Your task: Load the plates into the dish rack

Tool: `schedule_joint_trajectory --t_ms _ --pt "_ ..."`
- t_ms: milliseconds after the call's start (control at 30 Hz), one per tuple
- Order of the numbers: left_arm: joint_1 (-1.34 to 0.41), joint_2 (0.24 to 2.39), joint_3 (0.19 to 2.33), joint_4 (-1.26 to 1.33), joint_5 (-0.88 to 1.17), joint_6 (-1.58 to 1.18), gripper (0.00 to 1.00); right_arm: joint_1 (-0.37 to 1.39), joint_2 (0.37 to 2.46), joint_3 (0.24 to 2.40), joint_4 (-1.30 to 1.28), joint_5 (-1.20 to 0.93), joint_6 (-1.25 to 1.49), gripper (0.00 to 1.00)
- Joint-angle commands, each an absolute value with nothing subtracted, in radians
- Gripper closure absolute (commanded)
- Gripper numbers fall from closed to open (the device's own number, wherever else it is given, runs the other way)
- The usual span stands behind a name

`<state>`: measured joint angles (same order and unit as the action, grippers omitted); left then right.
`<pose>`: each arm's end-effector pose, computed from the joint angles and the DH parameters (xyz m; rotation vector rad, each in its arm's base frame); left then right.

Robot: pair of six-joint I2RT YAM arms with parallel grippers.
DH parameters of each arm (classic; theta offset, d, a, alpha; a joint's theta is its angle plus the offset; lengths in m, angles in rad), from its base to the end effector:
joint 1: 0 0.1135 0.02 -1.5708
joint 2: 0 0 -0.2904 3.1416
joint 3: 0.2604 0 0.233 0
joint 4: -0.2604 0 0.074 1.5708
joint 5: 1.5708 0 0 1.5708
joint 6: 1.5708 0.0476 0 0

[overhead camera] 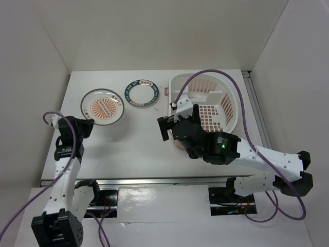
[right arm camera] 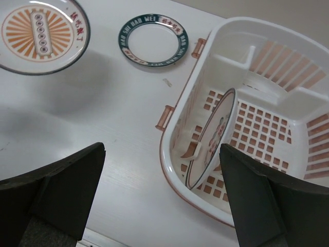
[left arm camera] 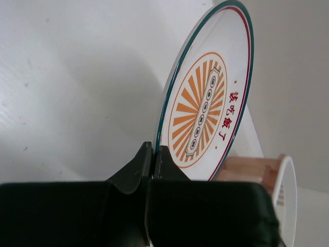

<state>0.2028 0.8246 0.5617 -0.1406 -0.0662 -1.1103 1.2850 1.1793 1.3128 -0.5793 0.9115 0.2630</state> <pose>0.1635 0.0368 0.2784 -1.2621 1.5658 -0.5222 0.0974 0.1980 0.4269 -0.3861 1.8001 0.1586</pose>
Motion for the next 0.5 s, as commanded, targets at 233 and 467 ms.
schedule_joint_trajectory --t_ms 233,467 --pt "0.209 0.638 0.678 -0.065 0.422 -0.856 1.0 1.183 1.112 1.319 -0.281 0.421 0.092 0.01" --pt "0.209 0.58 0.751 -0.087 0.639 -0.836 1.0 1.01 1.19 1.354 -0.238 0.19 0.052 0.01"
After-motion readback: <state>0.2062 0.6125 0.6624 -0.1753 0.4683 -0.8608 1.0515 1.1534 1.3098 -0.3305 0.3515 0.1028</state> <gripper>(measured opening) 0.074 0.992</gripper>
